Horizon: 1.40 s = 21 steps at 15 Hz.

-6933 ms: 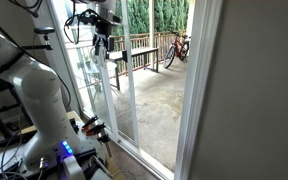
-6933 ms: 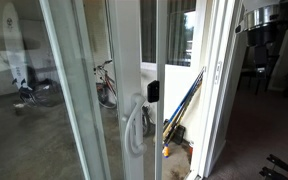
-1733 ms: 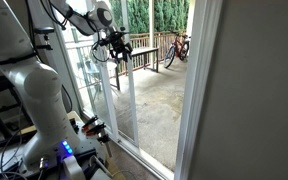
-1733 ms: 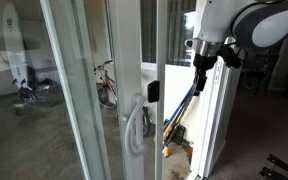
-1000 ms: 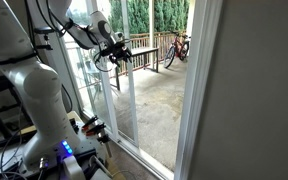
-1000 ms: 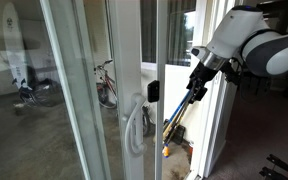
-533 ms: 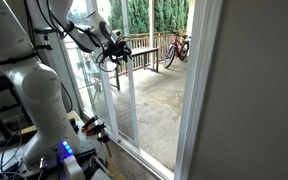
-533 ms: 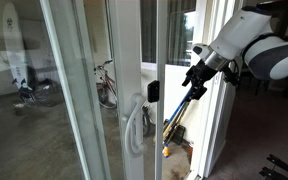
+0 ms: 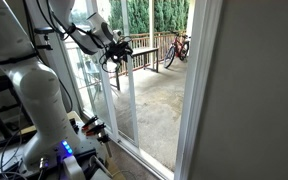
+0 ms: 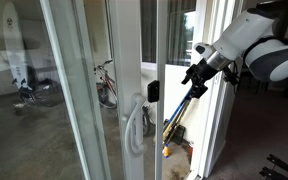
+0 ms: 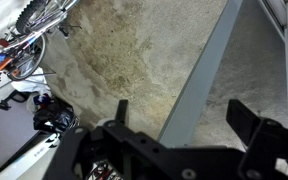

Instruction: Close the sliding door

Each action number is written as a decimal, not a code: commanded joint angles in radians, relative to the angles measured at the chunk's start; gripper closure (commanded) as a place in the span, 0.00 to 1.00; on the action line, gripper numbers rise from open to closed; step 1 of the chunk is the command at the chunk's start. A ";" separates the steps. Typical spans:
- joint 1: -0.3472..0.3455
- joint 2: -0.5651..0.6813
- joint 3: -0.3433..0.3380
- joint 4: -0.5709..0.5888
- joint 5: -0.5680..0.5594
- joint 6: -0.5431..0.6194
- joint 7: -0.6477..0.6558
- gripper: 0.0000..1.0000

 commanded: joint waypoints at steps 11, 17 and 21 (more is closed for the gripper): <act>0.001 0.000 -0.001 -0.003 0.000 0.000 0.000 0.00; -0.012 0.020 -0.001 0.038 -0.023 0.019 -0.005 0.00; -0.025 0.036 -0.008 0.076 -0.025 0.051 0.018 0.00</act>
